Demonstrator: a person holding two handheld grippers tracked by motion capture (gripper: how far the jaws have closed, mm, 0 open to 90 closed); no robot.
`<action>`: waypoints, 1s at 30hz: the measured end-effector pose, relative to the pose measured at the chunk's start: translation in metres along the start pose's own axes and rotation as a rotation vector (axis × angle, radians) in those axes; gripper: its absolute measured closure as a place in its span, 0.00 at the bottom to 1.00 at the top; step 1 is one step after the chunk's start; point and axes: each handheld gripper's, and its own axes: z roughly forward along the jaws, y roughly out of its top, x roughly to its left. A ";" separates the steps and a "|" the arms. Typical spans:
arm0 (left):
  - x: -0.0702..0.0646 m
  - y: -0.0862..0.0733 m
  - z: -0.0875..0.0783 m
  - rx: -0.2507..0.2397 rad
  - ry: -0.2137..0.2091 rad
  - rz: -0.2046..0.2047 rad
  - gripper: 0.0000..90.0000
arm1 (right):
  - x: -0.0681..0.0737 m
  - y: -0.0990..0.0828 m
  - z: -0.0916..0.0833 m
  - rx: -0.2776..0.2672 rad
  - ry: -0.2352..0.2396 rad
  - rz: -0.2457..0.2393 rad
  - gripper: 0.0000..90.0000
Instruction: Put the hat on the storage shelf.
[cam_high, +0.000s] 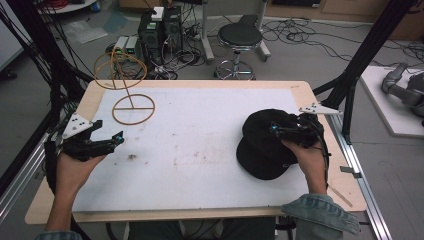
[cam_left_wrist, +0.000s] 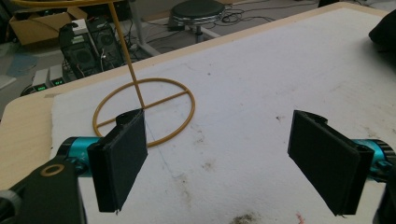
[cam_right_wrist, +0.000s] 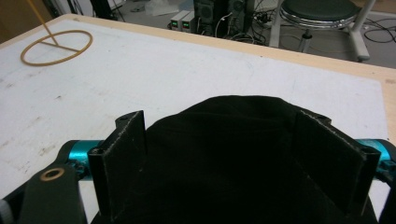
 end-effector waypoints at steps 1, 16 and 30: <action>0.000 0.000 -0.001 0.003 0.000 0.002 0.22 | -0.002 -0.001 0.001 0.000 -0.006 0.006 0.20; 0.004 -0.005 -0.013 0.002 0.022 -0.003 0.22 | -0.023 -0.006 0.011 0.009 -0.116 0.045 0.21; 0.007 -0.009 -0.021 0.000 0.037 -0.004 0.22 | -0.034 -0.011 0.026 0.104 -0.172 0.060 0.21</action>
